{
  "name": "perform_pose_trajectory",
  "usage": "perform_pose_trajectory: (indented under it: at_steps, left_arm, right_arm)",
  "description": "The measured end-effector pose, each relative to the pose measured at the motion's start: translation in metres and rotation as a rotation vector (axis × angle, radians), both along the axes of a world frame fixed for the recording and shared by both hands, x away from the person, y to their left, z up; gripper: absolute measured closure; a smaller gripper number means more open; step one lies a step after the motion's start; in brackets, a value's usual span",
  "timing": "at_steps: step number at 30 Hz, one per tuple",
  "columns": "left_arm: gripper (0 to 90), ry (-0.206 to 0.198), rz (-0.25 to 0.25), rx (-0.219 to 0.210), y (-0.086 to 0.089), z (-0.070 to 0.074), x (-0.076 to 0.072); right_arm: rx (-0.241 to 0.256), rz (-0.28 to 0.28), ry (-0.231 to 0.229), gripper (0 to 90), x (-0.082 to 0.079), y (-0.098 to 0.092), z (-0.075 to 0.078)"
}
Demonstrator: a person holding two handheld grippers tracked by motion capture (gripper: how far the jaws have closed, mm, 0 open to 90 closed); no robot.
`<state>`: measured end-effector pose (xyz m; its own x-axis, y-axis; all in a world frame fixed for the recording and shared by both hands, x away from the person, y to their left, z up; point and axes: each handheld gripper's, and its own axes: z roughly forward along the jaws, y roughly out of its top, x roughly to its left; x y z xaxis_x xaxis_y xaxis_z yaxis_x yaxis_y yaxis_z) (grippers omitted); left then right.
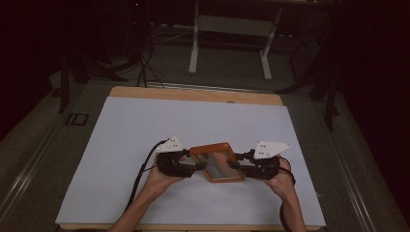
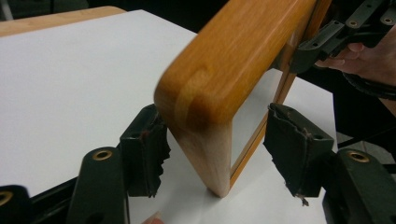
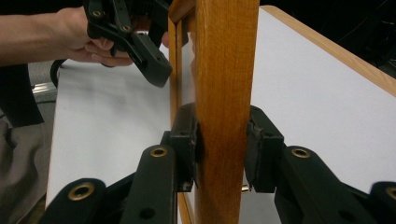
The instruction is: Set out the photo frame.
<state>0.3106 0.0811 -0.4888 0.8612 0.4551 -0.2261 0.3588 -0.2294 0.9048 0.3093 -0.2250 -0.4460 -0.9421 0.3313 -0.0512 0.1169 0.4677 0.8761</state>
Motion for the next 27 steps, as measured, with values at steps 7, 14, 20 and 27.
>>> perform_pose_trajectory:
  at_steps: [7,14,20,27]
  left_arm:
    - [46.0,-0.01,0.021,0.031,-0.012,-0.007,-0.003]
    - [50.5,0.0,0.023,0.053,-0.016,-0.01,-0.004]
    - [53.5,-0.001,0.017,0.067,-0.02,-0.014,-0.005]
    - [57.4,-0.027,0.005,0.086,-0.022,-0.012,-0.008]
  right_arm:
    - [0.0,-0.004,0.003,68.1,0.0,-0.001,0.0]
    - [0.001,-0.01,0.013,68.0,0.001,-0.005,-0.002]
    - [-0.001,-0.02,0.022,68.0,0.002,-0.008,-0.003]
    - [-0.009,-0.018,0.032,66.7,0.003,-0.013,-0.004]
